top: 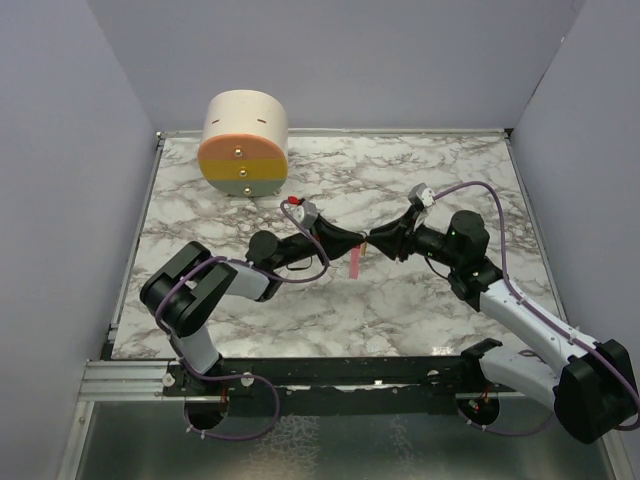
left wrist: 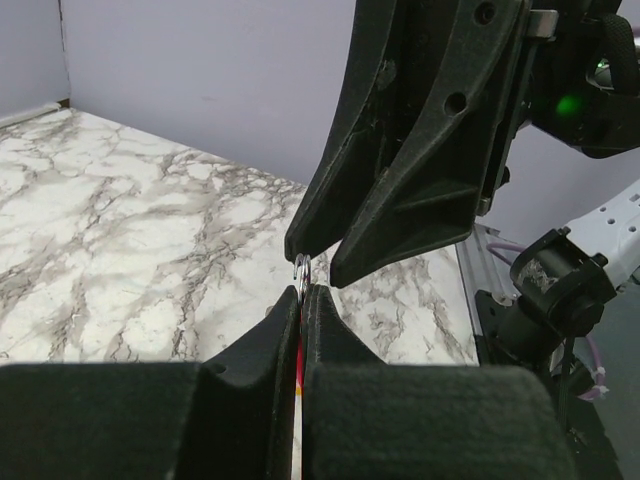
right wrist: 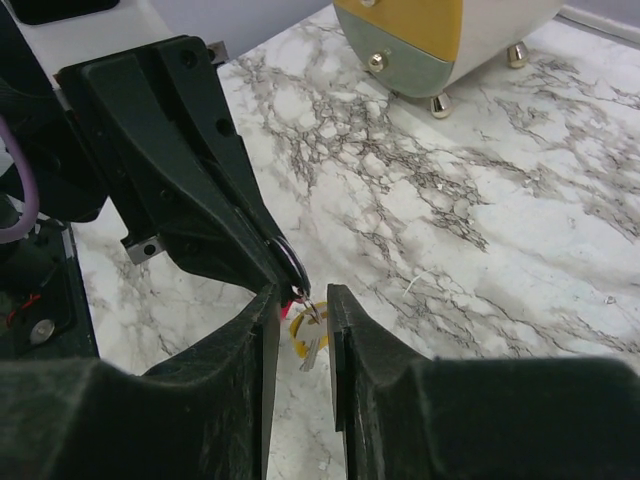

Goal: Put the keys on the keyring

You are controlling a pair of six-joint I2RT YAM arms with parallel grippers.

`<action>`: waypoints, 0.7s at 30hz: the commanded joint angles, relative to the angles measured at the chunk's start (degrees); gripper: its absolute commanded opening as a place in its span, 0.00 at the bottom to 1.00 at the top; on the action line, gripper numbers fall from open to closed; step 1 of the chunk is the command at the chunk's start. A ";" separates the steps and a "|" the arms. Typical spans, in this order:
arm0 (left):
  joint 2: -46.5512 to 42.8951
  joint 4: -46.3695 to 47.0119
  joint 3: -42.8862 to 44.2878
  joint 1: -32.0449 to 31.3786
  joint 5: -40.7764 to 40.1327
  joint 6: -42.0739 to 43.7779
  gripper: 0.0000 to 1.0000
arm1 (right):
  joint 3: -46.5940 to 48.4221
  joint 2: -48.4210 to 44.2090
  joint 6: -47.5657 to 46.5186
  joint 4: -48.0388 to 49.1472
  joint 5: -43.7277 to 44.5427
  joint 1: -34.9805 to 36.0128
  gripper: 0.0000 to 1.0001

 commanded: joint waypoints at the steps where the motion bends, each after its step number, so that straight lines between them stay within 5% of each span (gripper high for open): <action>1: 2.12 13.33 1.88 0.30 2.51 -2.03 0.00 | 0.44 -0.76 -0.57 2.36 -2.24 -0.03 0.25; 14: 2.61 13.41 4.15 0.29 6.27 -4.29 0.00 | 0.96 1.18 -0.49 2.92 -3.18 -0.03 0.20; 21: 2.38 13.41 4.83 0.30 9.49 -5.46 0.00 | 1.50 1.00 -0.95 2.60 -3.28 -0.03 0.02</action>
